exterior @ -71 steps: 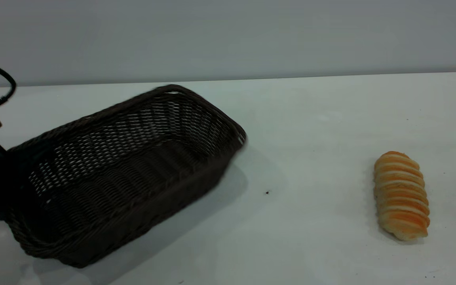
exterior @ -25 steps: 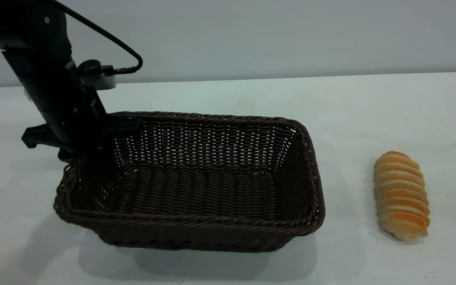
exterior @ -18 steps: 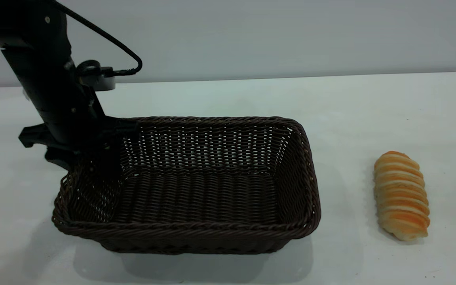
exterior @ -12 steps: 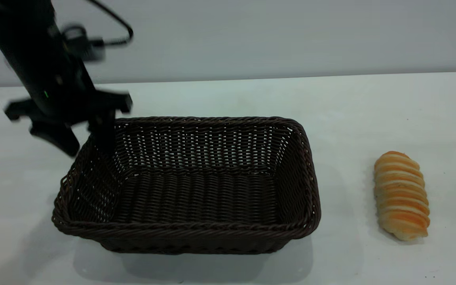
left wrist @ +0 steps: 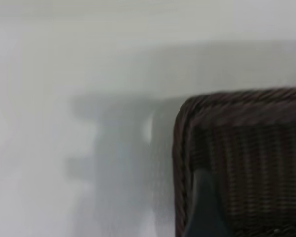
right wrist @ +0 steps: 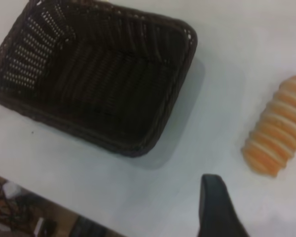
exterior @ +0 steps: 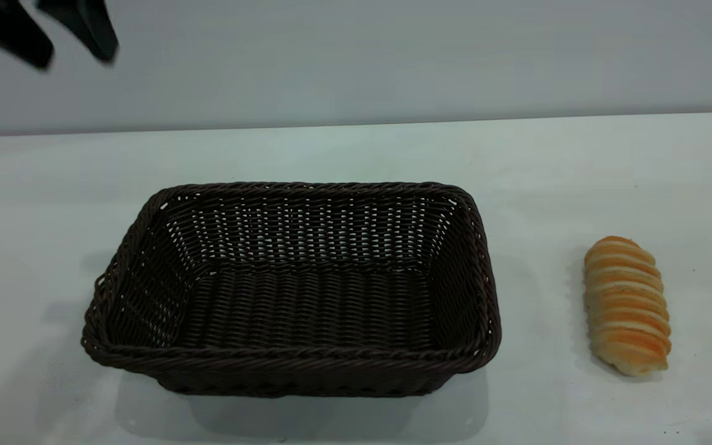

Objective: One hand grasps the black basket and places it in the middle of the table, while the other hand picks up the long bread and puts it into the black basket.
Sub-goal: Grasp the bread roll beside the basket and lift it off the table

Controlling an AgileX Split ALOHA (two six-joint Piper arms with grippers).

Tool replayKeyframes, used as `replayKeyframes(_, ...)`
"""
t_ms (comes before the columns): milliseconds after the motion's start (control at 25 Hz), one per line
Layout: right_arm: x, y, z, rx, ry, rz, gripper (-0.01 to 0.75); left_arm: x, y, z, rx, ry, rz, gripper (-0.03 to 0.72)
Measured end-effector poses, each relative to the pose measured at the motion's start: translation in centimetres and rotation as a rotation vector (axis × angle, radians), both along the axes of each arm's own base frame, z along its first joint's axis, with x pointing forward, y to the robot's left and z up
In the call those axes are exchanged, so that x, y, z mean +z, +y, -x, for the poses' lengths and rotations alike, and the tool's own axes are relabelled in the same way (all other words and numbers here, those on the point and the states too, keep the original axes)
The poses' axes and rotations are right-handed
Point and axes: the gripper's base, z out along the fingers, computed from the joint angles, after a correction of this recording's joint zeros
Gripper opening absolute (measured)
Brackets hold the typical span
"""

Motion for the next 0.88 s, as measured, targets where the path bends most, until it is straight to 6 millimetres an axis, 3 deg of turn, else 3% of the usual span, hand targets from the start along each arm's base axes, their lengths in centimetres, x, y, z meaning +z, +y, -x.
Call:
replayKeyframes(280,-1.5,-0.3,-6.2,-0.040,0.068,0.024,0.414,3.1,0.4,1.6,0.000,-0.079,0.021,0.550)
replayKeyframes(600,-7.1,-0.8,-11.5,-0.117,0.144,0.038,0.414,3.6,0.6,2.1,0.000,-0.085,0.023,0.550)
replayKeyframes(880,-11.8,-0.8,-14.2,-0.144,0.192,0.025,0.414,3.6,0.6,2.1,0.000,-0.083,0.022,0.550)
